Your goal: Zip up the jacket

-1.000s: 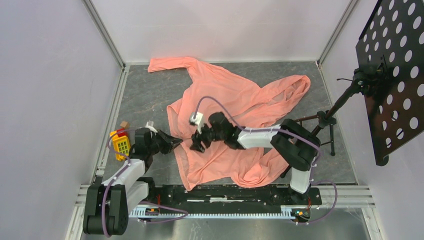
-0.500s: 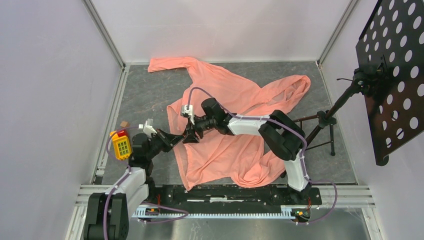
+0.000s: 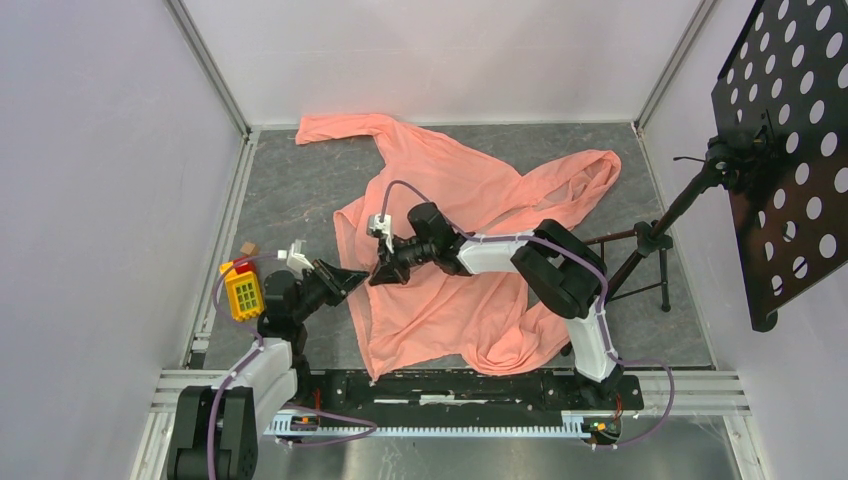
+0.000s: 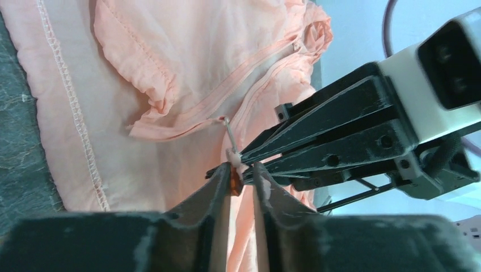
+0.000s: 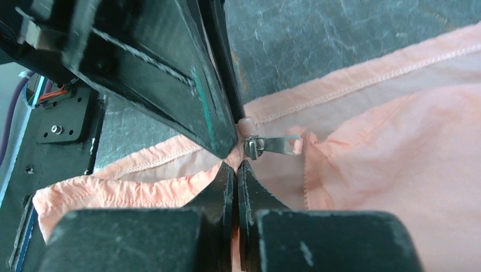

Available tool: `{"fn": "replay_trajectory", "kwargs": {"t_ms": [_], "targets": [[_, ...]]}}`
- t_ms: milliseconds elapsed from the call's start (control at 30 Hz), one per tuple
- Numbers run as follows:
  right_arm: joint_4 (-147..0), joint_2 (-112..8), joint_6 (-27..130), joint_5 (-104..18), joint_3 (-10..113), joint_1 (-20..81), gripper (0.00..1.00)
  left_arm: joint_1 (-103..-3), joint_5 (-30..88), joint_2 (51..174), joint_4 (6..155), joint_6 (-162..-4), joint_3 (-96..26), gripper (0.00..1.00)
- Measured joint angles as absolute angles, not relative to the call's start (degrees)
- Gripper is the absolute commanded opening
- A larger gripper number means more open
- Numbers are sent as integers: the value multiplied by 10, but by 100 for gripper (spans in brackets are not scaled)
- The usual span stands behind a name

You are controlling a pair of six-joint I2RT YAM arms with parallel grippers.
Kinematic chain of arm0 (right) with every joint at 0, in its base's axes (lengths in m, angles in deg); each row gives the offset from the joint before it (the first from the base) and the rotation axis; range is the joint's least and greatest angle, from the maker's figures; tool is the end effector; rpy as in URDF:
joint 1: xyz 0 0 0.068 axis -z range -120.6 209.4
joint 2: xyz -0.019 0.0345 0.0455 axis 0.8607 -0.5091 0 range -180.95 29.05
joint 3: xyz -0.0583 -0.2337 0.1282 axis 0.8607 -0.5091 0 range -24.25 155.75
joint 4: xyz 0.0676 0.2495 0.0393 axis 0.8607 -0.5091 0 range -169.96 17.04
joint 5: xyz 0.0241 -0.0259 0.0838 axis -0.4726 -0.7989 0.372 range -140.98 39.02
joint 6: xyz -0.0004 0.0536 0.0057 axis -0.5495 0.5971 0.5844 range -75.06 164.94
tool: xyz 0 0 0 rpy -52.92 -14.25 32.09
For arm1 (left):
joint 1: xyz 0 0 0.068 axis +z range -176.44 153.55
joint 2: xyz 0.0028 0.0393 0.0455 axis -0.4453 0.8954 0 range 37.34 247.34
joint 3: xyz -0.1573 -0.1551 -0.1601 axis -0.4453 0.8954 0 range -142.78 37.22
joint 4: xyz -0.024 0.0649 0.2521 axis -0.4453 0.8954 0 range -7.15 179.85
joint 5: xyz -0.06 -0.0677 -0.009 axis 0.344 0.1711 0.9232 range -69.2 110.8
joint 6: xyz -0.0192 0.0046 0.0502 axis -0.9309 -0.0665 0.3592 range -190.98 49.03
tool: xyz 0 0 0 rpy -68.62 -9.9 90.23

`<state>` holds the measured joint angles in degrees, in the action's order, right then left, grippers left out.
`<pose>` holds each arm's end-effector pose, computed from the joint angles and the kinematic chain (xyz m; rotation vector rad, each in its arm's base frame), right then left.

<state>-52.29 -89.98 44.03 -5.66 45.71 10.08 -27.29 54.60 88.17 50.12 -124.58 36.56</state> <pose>0.2683 0.3510 0.1514 -1.3702 1.6868 1.3186 0.1548 -0.0221 0.1374 -0.4778 1.9451 -1.1845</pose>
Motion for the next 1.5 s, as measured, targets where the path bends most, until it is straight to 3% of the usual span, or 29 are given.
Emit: {"fn": "replay_trajectory", "kwargs": {"t_ms": [133, 300, 433, 967, 1233, 1333, 1500], "targets": [[-501, -900, 455, -61, 428, 102, 0, -273, 540, 876, 490, -1263, 366, 65], [-487, -900, 471, -68, 408, 103, 0, -273, 513, 845, 466, -1300, 366, 73], [-465, -899, 487, -71, 405, 103, 0, -273, 494, 810, 487, -1314, 366, 73], [-404, -891, 537, -94, 383, 103, 0, -273, 501, 854, 527, -1335, 366, 53], [-390, -890, 555, -100, 379, 103, 0, -273, 529, 941, 486, -1335, 366, 52], [-387, -890, 558, -101, 378, 103, 0, -276, 537, 965, 462, -1335, 366, 41], [-387, -890, 563, -106, 378, 103, 0, -286, 544, 996, 420, -1335, 366, 36]]}}
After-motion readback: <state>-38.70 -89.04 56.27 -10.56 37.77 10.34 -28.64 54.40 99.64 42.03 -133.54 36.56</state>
